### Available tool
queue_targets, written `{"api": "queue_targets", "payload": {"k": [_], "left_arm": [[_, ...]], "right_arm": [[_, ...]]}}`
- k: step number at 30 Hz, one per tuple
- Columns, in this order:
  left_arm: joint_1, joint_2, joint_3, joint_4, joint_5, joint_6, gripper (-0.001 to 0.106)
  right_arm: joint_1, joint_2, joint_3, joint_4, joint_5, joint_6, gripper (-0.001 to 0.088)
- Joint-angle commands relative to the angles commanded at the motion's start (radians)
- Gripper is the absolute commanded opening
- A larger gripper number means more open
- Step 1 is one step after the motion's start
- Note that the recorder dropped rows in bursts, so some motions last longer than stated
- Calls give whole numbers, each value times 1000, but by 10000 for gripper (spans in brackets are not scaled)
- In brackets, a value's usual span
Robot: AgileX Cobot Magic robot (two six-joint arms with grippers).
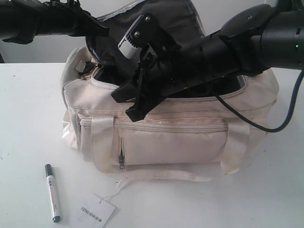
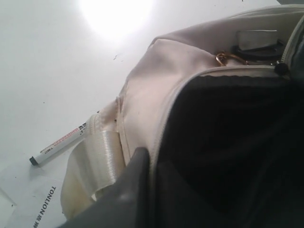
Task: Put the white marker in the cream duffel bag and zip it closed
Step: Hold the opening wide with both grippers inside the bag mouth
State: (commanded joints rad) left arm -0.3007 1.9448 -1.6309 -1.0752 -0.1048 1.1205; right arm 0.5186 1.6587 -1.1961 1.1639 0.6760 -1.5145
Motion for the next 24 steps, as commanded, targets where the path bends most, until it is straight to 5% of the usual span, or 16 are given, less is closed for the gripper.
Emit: {"api": "queue_targets", "payload": {"k": [11,24], "left_arm": [[0,0,0,0,0,2,0],[0,0,0,0,0,2,0]], "right_arm": [[0,0,0,0,0,0,282],[0,-67,0,0,-9,34,306]]}}
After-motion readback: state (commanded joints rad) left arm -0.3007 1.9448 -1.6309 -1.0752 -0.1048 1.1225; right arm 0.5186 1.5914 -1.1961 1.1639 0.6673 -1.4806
